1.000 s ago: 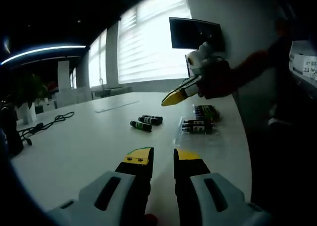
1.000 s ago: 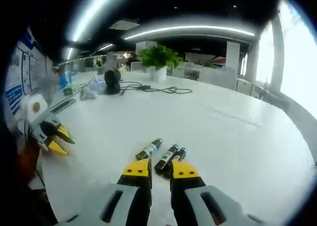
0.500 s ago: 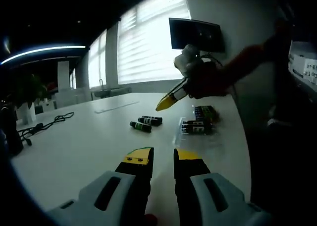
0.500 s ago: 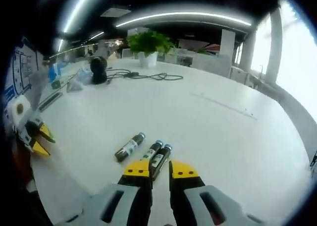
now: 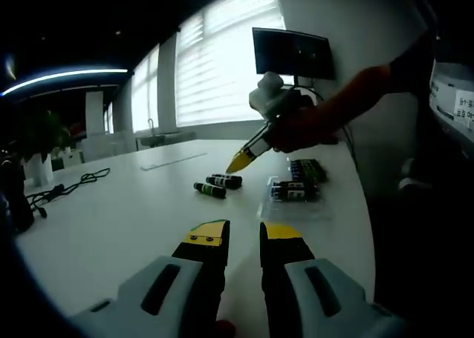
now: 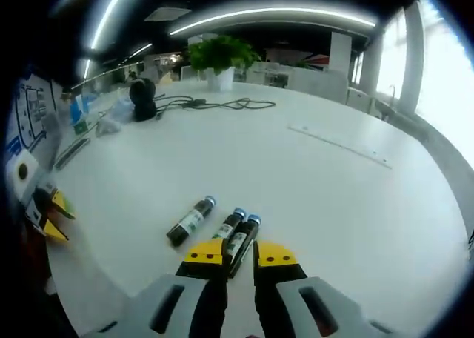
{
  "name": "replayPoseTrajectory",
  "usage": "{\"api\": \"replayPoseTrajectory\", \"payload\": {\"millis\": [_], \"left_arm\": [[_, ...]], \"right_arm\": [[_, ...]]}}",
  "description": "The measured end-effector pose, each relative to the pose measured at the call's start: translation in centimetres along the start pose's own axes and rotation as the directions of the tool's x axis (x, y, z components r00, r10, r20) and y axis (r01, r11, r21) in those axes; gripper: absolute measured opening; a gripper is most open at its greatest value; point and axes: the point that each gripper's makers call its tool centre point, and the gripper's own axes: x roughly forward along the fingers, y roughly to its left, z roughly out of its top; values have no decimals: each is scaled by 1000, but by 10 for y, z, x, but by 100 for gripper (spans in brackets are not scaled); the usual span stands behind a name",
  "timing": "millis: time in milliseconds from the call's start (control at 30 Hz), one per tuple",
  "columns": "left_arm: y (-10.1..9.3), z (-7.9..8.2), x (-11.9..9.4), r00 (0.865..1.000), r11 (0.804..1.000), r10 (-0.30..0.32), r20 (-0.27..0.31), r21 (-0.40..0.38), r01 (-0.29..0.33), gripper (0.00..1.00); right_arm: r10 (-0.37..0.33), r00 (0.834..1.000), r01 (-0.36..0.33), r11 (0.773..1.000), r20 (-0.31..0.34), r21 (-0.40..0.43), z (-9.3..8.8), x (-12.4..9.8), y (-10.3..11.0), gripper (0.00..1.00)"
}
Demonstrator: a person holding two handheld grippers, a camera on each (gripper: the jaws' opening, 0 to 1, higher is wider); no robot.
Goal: Grip medicine bottles put into box
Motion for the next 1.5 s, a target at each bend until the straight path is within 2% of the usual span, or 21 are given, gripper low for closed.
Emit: {"api": "replayPoseTrajectory", "payload": {"millis": [367, 867, 1133, 1233, 1300, 1333, 1500], "left_arm": [[0, 1, 0, 1000, 1000, -1, 4, -3, 1, 10], [1, 1, 0, 1000, 1000, 0, 2, -4, 0, 10], [1, 1, 0, 1000, 1000, -1, 1, -5, 1, 10], [1, 1, 0, 1000, 1000, 0, 2, -5, 0, 10], [1, 1, 0, 1000, 1000, 0, 2, -5, 0, 10], [1, 1, 0, 1000, 1000, 0, 2, -6, 0, 10], [1, 1, 0, 1000, 1000, -1, 3, -7, 1, 10]], "right_arm": [[-10, 1000, 10, 999, -18, 42, -4, 8, -5, 9], [-34, 998, 36, 998, -49, 54, -9, 11, -6, 7], [-56, 996, 56, 998, -63, -2, -10, 9, -4, 6], [-51, 995, 54, 998, -89, 37, -10, 10, -6, 6], [-52, 994, 54, 998, -99, 23, -11, 9, -6, 6], [-51, 994, 50, 999, -100, -10, -11, 8, -6, 6], [-59, 995, 58, 998, -84, -6, -7, 3, -7, 5]]}}
